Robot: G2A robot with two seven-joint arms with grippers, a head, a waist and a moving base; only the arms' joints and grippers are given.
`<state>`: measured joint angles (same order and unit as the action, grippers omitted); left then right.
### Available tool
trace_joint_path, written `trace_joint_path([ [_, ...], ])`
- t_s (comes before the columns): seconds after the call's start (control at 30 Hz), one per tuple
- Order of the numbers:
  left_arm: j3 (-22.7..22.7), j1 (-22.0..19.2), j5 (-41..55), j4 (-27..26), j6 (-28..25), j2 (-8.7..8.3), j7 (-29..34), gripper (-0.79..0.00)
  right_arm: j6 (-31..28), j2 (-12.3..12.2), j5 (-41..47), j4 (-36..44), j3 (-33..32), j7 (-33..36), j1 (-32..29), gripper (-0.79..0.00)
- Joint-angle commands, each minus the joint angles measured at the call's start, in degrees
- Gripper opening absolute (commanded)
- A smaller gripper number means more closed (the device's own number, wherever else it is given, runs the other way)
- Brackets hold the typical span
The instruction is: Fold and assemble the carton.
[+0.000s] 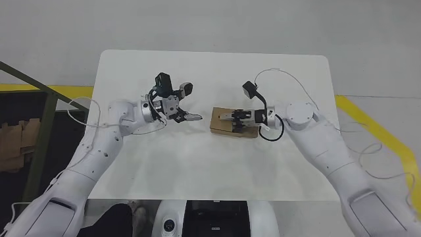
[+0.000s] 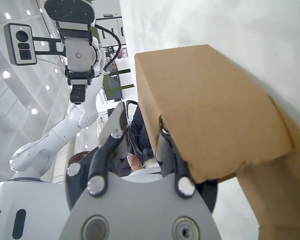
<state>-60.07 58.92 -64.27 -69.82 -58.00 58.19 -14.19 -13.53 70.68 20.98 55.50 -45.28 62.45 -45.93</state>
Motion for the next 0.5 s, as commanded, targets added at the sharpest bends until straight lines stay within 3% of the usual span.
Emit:
trace_joint_path([
  [0.0,0.17,-0.16,-1.76,0.36,0.06,0.09,-1.41,0.0,-0.27,-0.03,0.43,-0.43,-0.38,0.5,-0.05,0.0],
  [0.27,0.57,-0.24,-7.79,0.97,0.73,0.3,-6.36,0.0,-1.17,-1.39,0.35,2.22,-3.72,2.06,-2.48,0.0],
  [0.47,1.5,-0.66,-11.58,1.83,1.11,0.53,-8.39,0.0,-3.01,-3.49,1.48,9.2,-9.4,1.47,-7.34,0.0],
])
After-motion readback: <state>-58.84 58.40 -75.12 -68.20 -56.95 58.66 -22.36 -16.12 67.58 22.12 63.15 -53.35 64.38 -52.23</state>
